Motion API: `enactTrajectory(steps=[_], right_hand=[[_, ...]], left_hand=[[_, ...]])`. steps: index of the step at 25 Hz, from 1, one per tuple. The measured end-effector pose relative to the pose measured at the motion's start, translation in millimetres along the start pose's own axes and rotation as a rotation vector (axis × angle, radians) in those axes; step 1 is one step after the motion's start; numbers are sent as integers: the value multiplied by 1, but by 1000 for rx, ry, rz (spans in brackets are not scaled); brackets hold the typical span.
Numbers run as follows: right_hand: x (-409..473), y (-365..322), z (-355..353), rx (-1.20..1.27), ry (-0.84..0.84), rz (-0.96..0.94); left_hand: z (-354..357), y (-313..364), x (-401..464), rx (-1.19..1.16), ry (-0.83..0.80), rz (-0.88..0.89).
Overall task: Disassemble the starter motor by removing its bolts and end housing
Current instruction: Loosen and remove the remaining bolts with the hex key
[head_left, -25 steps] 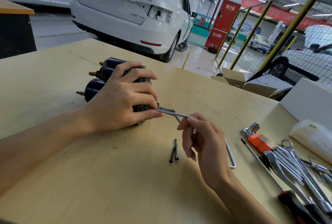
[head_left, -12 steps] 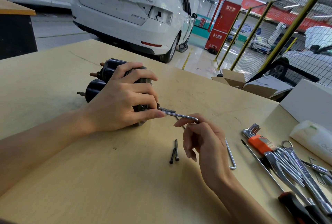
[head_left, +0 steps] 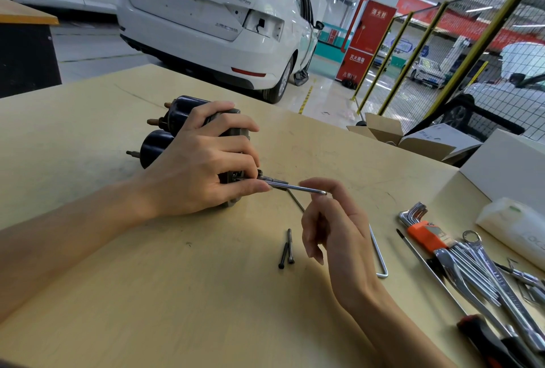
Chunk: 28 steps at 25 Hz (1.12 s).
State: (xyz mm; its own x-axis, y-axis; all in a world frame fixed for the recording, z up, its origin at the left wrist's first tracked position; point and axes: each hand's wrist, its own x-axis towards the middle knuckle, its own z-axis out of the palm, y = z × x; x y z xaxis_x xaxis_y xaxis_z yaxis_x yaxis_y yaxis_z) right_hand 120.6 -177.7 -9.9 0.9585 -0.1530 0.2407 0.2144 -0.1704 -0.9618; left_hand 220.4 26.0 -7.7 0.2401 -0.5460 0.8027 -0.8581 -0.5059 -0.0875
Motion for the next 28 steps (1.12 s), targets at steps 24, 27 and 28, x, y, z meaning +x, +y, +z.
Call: enactTrajectory(steps=[24, 27, 28], right_hand=[[0, -1, 1, 73, -85, 23], [0, -1, 1, 76, -94, 23], [1, -1, 1, 79, -94, 23]], left_hand=[[-2, 1, -1, 17, -9, 2], [-2, 1, -1, 19, -10, 2], [-2, 1, -1, 19, -11, 1]])
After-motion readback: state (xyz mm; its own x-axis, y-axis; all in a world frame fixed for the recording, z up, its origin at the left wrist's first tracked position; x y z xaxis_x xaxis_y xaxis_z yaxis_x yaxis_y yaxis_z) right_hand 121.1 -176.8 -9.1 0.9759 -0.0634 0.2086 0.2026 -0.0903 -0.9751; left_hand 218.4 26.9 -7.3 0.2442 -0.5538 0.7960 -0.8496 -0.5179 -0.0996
